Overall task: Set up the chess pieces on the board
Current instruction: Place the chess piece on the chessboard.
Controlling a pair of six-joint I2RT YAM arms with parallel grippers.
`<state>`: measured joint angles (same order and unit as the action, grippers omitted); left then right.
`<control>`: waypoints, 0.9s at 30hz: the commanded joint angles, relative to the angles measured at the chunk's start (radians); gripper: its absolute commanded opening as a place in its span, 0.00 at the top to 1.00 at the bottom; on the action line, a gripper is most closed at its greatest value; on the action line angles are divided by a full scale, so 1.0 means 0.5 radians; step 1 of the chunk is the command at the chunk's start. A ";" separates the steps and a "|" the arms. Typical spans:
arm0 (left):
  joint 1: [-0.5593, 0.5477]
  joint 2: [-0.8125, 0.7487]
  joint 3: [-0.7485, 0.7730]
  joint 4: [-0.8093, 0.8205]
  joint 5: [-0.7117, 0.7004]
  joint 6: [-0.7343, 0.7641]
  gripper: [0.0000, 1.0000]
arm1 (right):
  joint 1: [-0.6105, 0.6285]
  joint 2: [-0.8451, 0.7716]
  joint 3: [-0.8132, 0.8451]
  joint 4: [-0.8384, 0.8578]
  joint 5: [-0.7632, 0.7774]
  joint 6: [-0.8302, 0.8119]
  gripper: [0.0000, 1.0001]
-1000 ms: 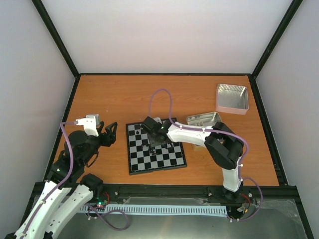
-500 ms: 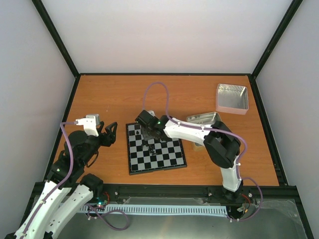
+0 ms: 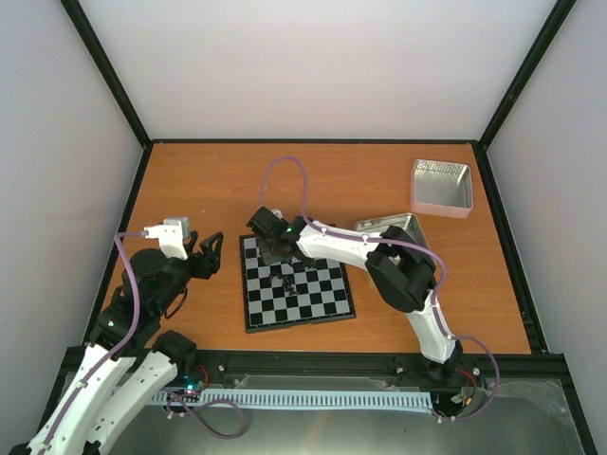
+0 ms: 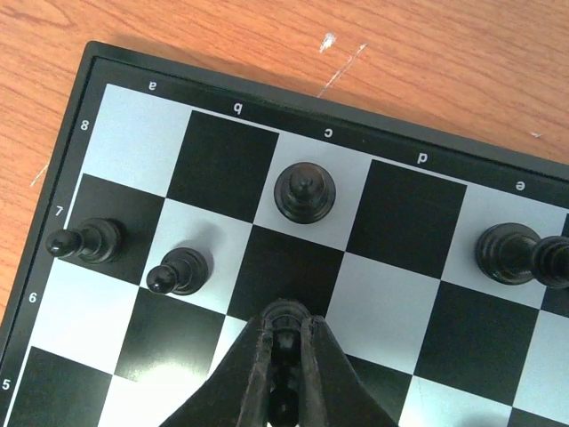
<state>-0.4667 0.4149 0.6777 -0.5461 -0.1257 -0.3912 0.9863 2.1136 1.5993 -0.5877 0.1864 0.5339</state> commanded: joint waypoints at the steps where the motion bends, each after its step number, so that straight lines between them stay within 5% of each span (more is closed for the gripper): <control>1: -0.011 -0.012 0.009 0.012 -0.015 -0.009 0.31 | -0.012 0.041 0.063 -0.015 -0.011 -0.035 0.91; 15: -0.011 -0.019 0.008 0.012 -0.015 -0.011 0.31 | -0.012 0.138 0.160 -0.150 -0.032 -0.041 0.89; 22: -0.011 -0.017 0.008 0.012 -0.011 -0.010 0.31 | -0.012 0.126 0.180 -0.189 -0.031 -0.033 0.71; 27: -0.011 -0.014 0.008 0.015 -0.009 -0.009 0.31 | -0.012 0.075 0.144 -0.176 -0.068 -0.050 0.69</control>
<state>-0.4667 0.4149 0.6777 -0.5461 -0.1268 -0.3912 0.9821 2.1632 1.6619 -0.6659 0.1631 0.5167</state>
